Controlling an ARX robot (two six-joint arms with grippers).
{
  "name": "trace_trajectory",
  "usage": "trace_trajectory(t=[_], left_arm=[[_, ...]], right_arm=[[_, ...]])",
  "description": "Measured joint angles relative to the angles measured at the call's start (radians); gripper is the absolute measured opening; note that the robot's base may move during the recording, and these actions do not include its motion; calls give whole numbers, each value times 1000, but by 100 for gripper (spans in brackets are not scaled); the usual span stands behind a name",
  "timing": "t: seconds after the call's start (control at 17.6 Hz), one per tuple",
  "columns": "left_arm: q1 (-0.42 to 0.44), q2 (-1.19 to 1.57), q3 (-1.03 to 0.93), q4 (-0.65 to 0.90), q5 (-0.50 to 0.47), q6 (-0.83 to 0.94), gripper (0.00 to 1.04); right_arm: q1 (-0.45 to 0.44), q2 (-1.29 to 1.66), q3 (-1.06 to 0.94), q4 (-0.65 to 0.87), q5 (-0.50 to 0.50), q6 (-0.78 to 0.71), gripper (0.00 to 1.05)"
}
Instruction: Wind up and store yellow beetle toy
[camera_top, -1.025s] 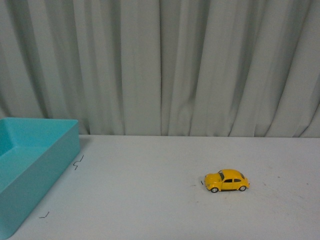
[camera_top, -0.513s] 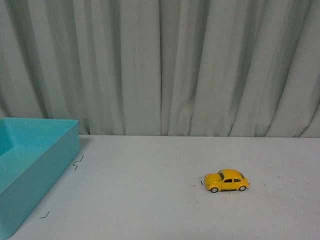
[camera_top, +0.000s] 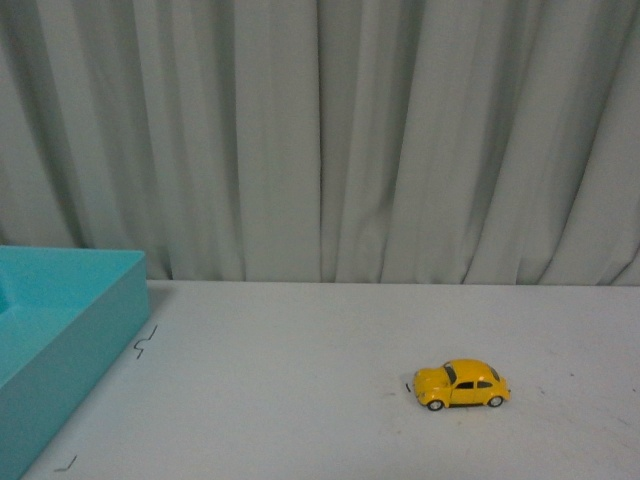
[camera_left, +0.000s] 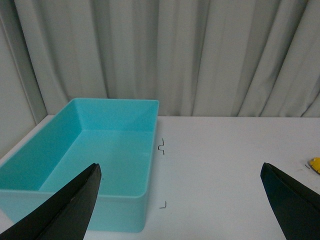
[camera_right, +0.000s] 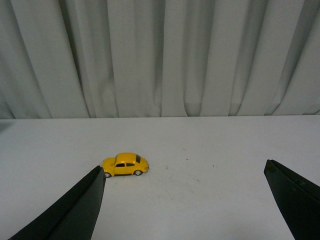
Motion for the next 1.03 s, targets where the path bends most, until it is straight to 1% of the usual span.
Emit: trace_trajectory(t=[1.03], left_arm=[[0,0,0,-1,0,0,98]], right_arm=[[0,0,0,0,0,0,98]])
